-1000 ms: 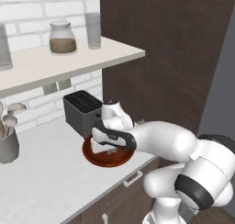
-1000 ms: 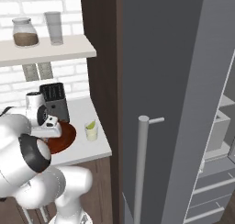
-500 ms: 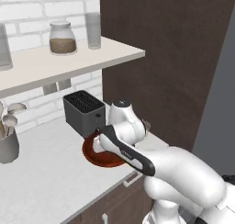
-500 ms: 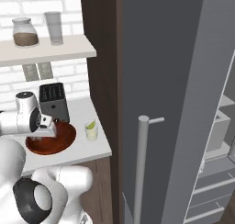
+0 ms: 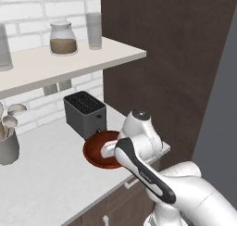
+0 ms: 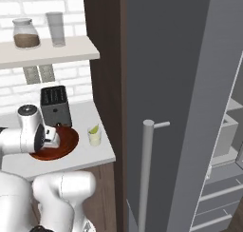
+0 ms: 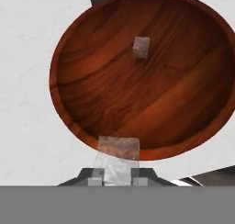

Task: Grab a lemon wedge from the fridge and one ice cube from the ice bowl, and put them in the glass of lemonade.

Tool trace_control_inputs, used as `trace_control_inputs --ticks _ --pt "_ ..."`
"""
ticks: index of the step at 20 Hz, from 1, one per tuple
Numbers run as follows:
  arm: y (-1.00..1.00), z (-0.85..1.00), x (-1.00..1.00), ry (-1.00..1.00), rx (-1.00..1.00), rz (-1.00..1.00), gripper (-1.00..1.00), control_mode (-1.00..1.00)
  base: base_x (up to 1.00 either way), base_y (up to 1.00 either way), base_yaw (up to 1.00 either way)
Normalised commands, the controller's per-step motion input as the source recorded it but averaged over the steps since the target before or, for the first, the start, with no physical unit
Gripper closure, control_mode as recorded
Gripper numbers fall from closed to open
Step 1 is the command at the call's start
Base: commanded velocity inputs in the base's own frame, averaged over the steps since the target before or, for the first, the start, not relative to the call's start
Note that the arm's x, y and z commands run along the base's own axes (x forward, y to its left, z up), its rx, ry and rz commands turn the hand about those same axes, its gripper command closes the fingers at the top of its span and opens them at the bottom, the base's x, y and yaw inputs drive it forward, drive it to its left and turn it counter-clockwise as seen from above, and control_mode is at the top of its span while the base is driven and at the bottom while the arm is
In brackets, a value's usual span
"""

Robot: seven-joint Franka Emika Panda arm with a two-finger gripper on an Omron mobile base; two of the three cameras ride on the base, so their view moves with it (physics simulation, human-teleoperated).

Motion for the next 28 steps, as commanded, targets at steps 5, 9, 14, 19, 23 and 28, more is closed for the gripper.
trace_control_inputs --ticks 5,9,14,19,23,28 --pt "-0.25 0.37 0.18 -0.12 0.02 -0.03 1.0 -1.0 0.0 0.0 0.0" --pt "-0.41 1.0 0.25 -0.05 -0.1 -0.08 1.0 -1.0 0.0 0.0 0.0" --pt "-0.66 0.79 0.4 0.01 -0.16 -0.21 1.0 -1.0 0.0 0.0 0.0" --pt "-0.47 0.17 0.4 0.06 -0.1 -0.21 1.0 -1.0 0.0 0.0 0.0" --pt "-0.24 -0.02 0.52 0.06 0.0 -0.06 1.0 -1.0 0.0 0.0 0.0" --pt "-0.23 -0.13 0.5 0.06 0.0 0.0 1.0 -1.0 0.0 0.0 0.0"
